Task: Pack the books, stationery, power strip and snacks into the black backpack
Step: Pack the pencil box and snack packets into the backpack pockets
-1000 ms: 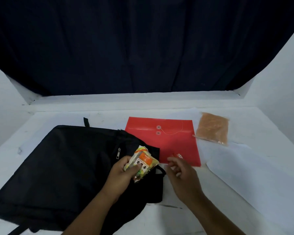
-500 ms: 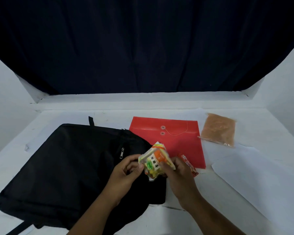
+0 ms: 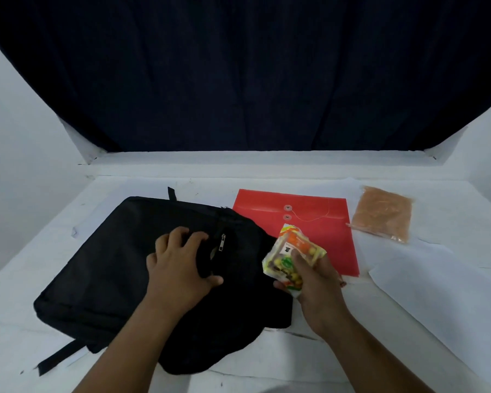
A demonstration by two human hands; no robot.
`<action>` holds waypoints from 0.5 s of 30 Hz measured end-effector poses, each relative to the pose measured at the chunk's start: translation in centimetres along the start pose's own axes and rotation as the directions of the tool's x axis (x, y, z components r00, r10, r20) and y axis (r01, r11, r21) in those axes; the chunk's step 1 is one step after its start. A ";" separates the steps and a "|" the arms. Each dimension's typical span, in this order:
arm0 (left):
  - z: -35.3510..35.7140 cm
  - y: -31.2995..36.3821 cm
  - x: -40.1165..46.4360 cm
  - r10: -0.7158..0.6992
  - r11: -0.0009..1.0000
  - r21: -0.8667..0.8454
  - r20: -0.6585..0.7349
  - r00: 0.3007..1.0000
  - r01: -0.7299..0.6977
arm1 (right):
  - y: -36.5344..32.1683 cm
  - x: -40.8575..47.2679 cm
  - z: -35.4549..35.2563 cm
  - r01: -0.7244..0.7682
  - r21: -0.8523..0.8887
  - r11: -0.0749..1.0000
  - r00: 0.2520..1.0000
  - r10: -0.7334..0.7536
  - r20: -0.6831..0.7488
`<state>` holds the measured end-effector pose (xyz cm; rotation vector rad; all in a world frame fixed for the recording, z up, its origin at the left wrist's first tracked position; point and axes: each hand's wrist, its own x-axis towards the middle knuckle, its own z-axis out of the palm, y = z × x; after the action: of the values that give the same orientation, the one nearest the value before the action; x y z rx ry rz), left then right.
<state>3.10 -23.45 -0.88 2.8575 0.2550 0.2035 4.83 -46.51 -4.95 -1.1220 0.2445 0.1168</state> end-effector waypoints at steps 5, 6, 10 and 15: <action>0.9 -2.7 0.0 -0.046 0.979 -0.203 -0.110 0.993 0.023 | 0.4 -1.3 1.6 0.033 -0.205 0.978 0.994 -0.011 0.111; 0.8 -2.9 -0.1 -0.065 0.964 -0.267 -0.172 0.983 0.017 | 0.5 -1.6 1.9 0.021 -0.239 0.971 0.991 0.011 0.132; -0.6 -2.8 -0.6 -0.106 0.935 -0.355 -0.327 0.939 -0.018 | 0.8 -2.3 3.8 0.000 -0.383 0.924 0.961 0.107 0.257; -2.6 -2.6 -0.8 -0.078 0.901 -0.428 -0.330 0.941 -0.076 | 0.3 -1.9 7.1 0.049 -0.459 0.887 0.894 0.166 0.416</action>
<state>1.46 -20.55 0.80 2.3609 0.2404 0.6701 3.93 -39.98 -1.82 -1.5248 -0.1755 0.5059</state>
